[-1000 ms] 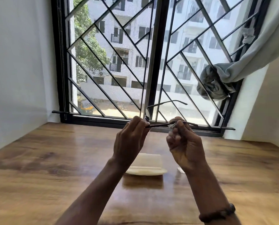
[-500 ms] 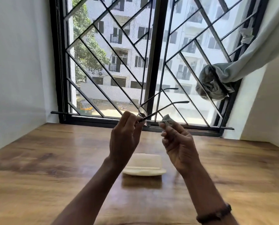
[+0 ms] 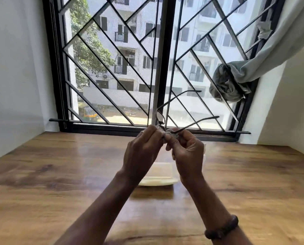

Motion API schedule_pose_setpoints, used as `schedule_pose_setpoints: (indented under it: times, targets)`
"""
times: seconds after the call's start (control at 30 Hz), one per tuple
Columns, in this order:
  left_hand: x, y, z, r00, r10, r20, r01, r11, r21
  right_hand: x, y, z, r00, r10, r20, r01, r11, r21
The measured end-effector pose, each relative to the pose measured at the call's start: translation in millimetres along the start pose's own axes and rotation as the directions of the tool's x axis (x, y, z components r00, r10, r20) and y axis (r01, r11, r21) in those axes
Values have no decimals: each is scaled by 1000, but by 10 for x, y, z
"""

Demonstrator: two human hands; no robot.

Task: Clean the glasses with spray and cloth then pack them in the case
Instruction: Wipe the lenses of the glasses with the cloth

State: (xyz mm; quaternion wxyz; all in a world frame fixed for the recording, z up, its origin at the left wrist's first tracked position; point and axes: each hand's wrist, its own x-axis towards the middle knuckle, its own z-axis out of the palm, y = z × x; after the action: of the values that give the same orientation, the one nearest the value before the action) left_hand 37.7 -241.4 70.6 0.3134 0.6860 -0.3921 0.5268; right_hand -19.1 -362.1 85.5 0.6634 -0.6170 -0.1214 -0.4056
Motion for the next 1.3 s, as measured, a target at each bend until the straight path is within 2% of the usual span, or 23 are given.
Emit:
schedule_pose_setpoints:
  times: [0.2, 0.33, 0.47, 0.7, 0.77, 0.87, 0.97, 1.03, 1.13, 1.2, 1.3]
  targets:
    - [10, -27, -24, 1000, -21, 16, 20, 1000, 3, 55, -105, -112, 998, 10, -62, -3, 994, 110]
    - [-9, -90, -30, 999, -45, 3, 45, 999, 22, 146, -150, -221, 990, 109, -89, -79, 952, 295]
    - [-16, -133, -15, 998, -62, -7, 62, 998, 19, 237, -185, -334, 975, 220, -27, -175, 838, 516]
    - [-4, -128, -11, 994, -106, -40, 106, 994, -13, 310, -177, -443, 921, 376, 101, -310, 549, 777]
    - [13, -142, -22, 985, -155, -71, 153, 988, -30, 305, -128, -408, 902, 414, 120, -359, 567, 741]
    - [25, -150, -32, 977, -190, -94, 188, 982, -32, 222, -64, -266, 893, 422, 153, -426, 691, 584]
    - [21, -96, -28, 983, -166, -83, 165, 986, -17, 99, -16, -102, 906, 380, 186, -423, 798, 430]
    - [9, -61, -22, 989, -131, -64, 131, 991, 0, 31, 9, -13, 929, 322, 182, -368, 862, 349]
    - [-12, -46, -11, 997, -62, -36, 63, 998, 15, -10, 46, 44, 964, 250, 88, -264, 933, 245]
    - [-38, -26, 17, 1000, -16, 8, 16, 999, 44, -21, 60, 47, 981, 190, 26, -192, 970, 152]
    - [-66, -7, 49, 999, -8, 42, 6, 999, 52, -29, 64, 23, 995, 96, 8, -96, 995, 11]
